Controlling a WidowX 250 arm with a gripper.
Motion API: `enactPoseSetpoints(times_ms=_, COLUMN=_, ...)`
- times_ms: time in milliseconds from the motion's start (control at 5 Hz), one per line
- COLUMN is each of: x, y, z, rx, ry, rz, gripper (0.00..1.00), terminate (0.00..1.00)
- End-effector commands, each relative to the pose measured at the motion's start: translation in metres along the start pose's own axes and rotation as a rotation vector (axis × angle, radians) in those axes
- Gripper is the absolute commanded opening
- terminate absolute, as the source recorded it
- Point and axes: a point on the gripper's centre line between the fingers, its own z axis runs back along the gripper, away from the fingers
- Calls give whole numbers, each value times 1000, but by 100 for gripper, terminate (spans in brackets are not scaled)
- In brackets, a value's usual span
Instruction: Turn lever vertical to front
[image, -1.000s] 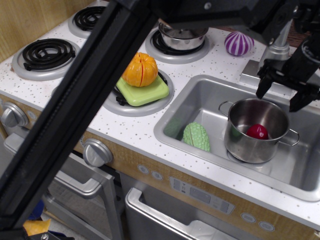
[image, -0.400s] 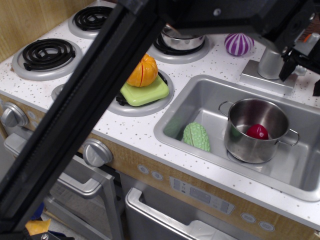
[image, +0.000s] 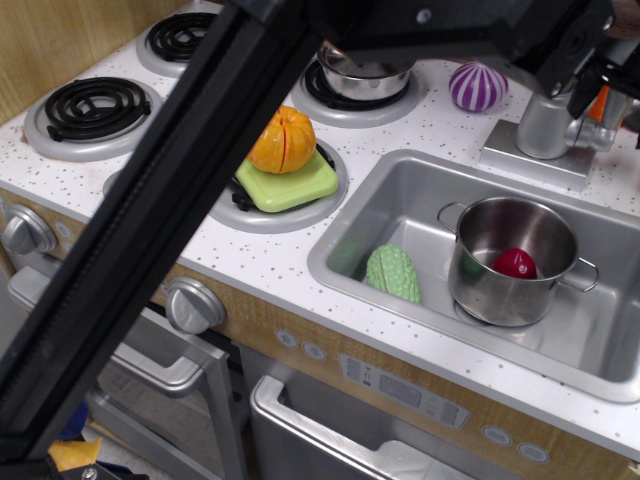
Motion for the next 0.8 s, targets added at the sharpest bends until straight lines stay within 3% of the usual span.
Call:
enactPoseSetpoints(times_ms=0, x=34, y=13, z=40, rx=-32, ry=-144, rz=11, gripper=100, terminate=0)
enactPoseSetpoints(times_ms=600, x=40, y=17, z=28, rx=-56, ry=-153, rz=12, gripper=100, terminate=0)
